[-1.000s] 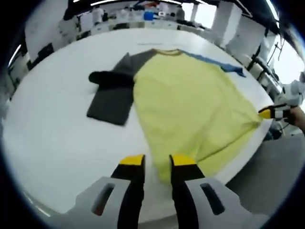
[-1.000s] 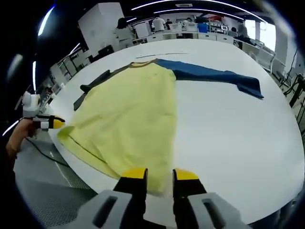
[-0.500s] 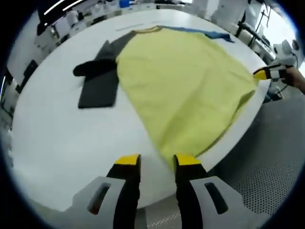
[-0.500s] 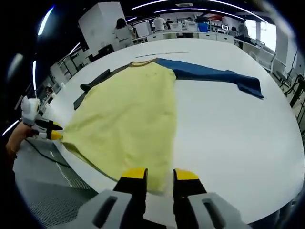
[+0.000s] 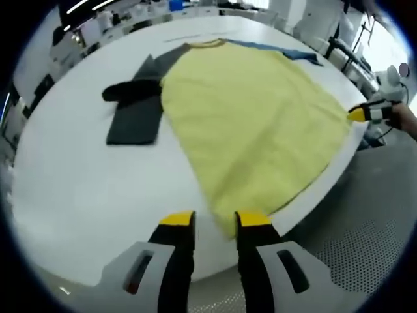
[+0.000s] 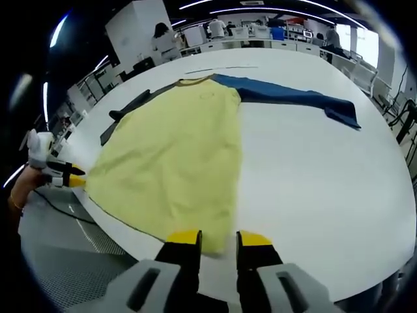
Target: Fold the garment on the visible template until the final outline fits inside the template.
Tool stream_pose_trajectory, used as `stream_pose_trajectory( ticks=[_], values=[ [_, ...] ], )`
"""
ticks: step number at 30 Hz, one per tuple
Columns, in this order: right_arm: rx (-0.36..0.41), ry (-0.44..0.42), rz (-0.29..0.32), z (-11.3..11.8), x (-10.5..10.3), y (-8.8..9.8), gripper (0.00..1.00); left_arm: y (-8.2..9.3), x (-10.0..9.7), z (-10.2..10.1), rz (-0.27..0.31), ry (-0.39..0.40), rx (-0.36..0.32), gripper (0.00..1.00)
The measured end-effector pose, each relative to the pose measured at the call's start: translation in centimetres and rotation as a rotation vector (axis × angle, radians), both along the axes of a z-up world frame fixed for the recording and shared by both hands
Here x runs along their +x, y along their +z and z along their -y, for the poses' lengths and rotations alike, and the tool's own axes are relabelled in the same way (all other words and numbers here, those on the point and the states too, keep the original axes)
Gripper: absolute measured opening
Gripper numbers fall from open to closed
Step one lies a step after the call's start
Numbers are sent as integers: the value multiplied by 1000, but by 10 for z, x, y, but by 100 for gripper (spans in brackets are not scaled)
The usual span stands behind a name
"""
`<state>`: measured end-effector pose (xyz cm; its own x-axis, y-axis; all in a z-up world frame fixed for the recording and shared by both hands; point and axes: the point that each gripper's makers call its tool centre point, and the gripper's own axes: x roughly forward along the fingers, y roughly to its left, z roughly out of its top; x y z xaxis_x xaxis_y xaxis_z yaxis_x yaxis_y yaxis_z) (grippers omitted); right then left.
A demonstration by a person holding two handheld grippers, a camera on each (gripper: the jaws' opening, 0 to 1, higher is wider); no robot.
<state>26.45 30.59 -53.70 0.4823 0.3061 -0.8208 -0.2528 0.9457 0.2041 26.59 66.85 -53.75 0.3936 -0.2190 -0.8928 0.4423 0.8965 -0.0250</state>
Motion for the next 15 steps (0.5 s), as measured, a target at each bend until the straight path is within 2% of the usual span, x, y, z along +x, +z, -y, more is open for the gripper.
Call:
stream_pose_trajectory(
  ticks=[2,8,11,13,15],
  values=[
    [-4,-4,-3,1,-1,-2,16,-2,-1,-3,-6,3,31,15],
    [8,-27,-10,4,-1,-4,1,-3,-2,1,-20,48,-18,9],
    [16,-34,-8,4,-1,-4,0,-4,-3,6,-37,65,-51,4],
    [14,-27,-8,4,-2,-4,0,-5,-3,6,-37,51,-44,3],
    [14,-25,-14,4,-4,-4,0,-5,-4,8,-42,1,-27,1]
  ],
)
